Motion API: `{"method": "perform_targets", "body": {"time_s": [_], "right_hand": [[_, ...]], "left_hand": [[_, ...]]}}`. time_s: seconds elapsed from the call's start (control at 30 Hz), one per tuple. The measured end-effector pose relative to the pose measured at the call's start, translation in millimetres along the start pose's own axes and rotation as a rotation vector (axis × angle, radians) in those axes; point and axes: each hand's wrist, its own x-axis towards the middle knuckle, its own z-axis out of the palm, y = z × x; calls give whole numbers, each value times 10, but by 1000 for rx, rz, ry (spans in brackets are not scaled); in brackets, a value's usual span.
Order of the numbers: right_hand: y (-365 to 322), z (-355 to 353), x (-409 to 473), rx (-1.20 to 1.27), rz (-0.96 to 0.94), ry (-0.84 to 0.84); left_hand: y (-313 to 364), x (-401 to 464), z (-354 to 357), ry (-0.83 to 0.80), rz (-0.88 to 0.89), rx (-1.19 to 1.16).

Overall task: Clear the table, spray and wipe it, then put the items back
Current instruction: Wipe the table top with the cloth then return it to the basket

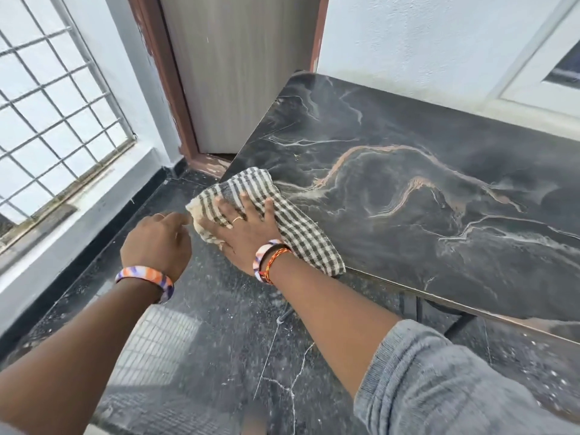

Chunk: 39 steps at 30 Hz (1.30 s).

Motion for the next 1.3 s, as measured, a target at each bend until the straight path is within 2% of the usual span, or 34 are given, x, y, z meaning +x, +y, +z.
{"method": "perform_targets", "body": {"time_s": [0.1, 0.2, 0.4, 0.53, 0.73, 1.03, 1.3], "right_hand": [[119, 18, -203, -78, -49, -19], [324, 123, -561, -72, -36, 21], [998, 415, -1570, -161, 67, 38], [1488, 579, -2311, -286, 172, 102], [2321, 804, -3545, -386, 302, -12], [3467, 1101, -5229, -391, 349, -79], [4035, 1199, -6040, -237, 456, -124]], "left_hand": [[144, -26, 6, 5, 52, 13], [429, -55, 37, 8, 184, 8], [1237, -124, 176, -34, 497, 19], [1834, -221, 318, -60, 640, 9], [2936, -467, 586, -75, 856, -41], [4725, -1092, 910, -48, 1017, -113], [5608, -1430, 1091, -152, 1111, -78]]}}
